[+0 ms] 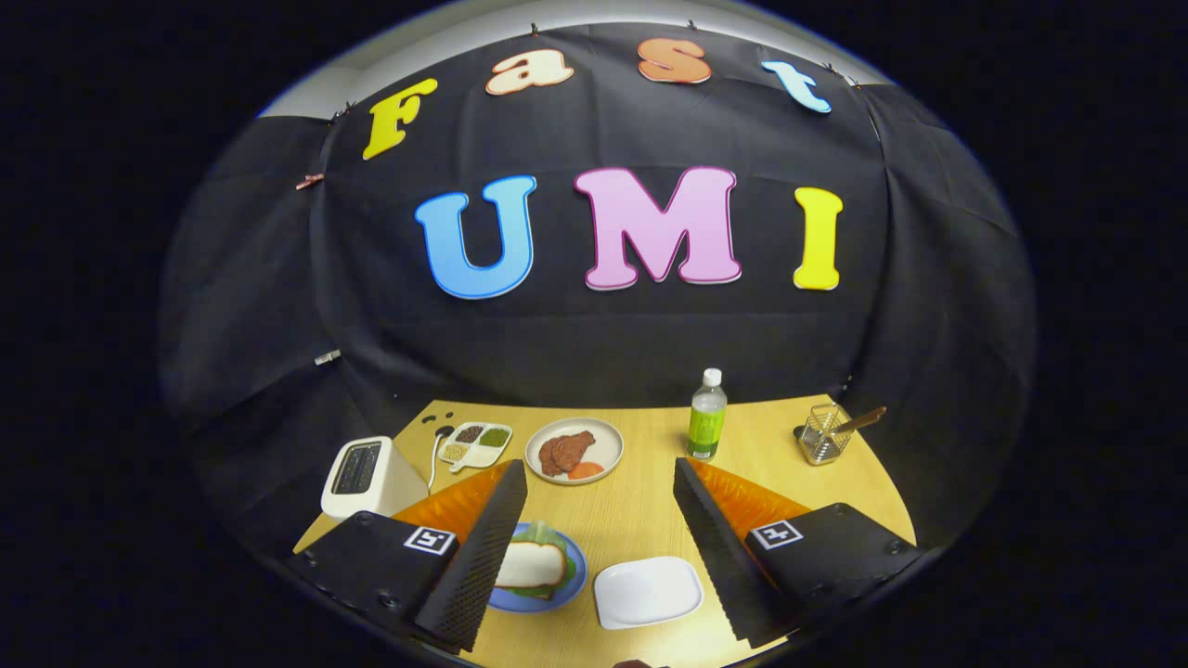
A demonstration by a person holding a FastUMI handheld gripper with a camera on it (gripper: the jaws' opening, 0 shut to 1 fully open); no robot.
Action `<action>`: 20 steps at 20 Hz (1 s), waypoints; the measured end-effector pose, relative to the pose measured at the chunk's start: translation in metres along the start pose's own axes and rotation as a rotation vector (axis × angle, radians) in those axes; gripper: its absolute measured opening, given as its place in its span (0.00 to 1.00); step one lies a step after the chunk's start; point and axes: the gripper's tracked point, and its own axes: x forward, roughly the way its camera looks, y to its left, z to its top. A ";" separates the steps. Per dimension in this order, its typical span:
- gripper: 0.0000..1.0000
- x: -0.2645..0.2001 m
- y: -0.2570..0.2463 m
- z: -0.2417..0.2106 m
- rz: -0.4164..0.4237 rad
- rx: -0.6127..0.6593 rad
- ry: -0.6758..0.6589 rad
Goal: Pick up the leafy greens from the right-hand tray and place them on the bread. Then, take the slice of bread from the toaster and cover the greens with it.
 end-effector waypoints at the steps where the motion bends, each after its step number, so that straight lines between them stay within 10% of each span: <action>1: 0.99 -0.007 -0.009 0.010 -0.005 0.000 -0.024; 20: 0.99 -0.092 -0.125 -0.016 0.006 -0.050 -0.051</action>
